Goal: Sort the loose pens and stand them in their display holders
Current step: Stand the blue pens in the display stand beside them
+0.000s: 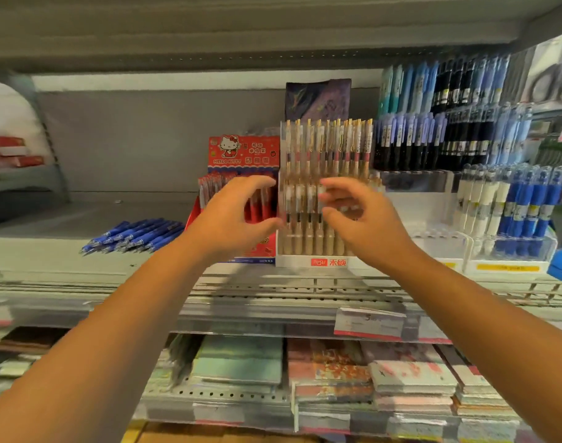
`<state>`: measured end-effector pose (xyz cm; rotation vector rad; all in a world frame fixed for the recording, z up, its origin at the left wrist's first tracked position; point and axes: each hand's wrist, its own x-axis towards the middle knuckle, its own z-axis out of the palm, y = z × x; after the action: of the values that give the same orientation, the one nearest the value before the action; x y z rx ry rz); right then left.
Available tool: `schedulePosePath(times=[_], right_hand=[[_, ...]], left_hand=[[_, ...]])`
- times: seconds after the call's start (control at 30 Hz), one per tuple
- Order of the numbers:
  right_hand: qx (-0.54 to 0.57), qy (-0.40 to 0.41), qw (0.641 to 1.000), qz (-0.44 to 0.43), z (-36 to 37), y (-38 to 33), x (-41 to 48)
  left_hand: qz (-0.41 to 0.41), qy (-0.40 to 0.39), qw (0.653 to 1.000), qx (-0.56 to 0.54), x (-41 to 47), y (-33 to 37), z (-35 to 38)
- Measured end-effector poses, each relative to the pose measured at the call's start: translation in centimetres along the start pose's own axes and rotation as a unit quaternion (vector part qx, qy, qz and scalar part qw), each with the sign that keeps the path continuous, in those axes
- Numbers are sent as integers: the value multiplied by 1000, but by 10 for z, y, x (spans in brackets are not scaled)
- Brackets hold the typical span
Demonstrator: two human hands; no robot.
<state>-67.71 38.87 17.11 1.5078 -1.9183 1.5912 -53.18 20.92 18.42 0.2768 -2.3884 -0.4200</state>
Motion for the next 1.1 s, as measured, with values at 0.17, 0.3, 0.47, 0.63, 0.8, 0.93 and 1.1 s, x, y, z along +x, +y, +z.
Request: schedulePosePath(times=[0.17,0.3,0.47,0.63,0.8,0.93,1.1], right_hand=[[-6,-171,984,45,61,-24,6],[5,-204,977,58,113,-42,17],[7,-222,973,69,186,-61,42],[-9,-227,969,101,262,-80,68],[-67,-232,963,118,328,-89,105],[-166,-247,944,143,357,-82,131],[-284,-352,867,209,372,-78,165]], left_hand=[[-117,0,993,-8,-54,-35,-36],[-159,16,987,-21,-85,-65,-74],[-215,25,976,-11,-100,-120,-128],[-251,-9,967,27,-96,-187,-168],[-294,-68,953,1,-77,-250,-184],[-337,-121,933,-31,-54,-282,-178],[-372,-216,903,-13,-15,-297,-161]])
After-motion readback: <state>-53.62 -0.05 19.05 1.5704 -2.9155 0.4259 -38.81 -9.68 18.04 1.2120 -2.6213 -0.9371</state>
